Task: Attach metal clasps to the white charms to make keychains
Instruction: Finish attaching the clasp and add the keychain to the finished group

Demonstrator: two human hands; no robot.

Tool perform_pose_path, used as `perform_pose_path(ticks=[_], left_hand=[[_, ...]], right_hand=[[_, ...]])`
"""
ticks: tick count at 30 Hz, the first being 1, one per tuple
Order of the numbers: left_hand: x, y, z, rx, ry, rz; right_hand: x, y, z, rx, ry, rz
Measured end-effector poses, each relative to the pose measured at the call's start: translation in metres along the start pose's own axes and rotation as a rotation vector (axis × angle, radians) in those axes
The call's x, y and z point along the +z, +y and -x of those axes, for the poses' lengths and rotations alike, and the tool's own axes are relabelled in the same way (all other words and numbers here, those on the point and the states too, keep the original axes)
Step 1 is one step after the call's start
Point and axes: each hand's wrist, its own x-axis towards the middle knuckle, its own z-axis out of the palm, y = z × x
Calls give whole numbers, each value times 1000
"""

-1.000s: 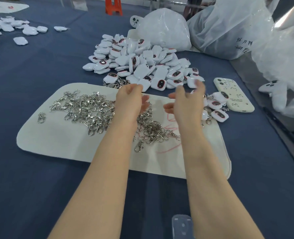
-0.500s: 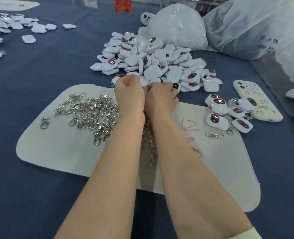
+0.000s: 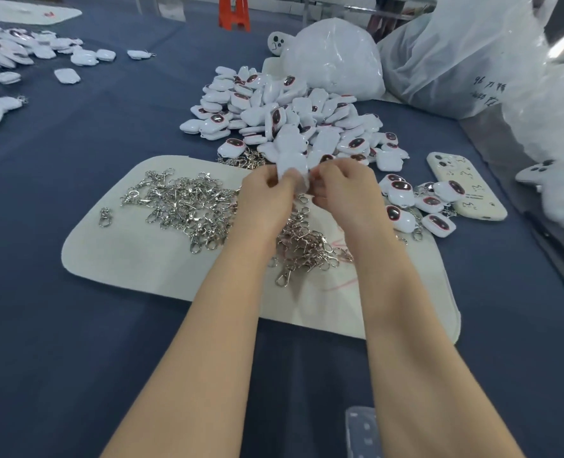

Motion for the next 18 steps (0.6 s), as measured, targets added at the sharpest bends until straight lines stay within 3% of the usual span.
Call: perform_pose_path(ticks=[5,9,18], left_hand=[[-14,-4,4,-91,83,467],[-20,-9,3,-119,125,616],[-14,-7,-3,-127,36,639]], right_hand=[[1,21,6,-54,4,482],[19,33,8,-59,-59,773],[23,33,4,-99,-51,703]])
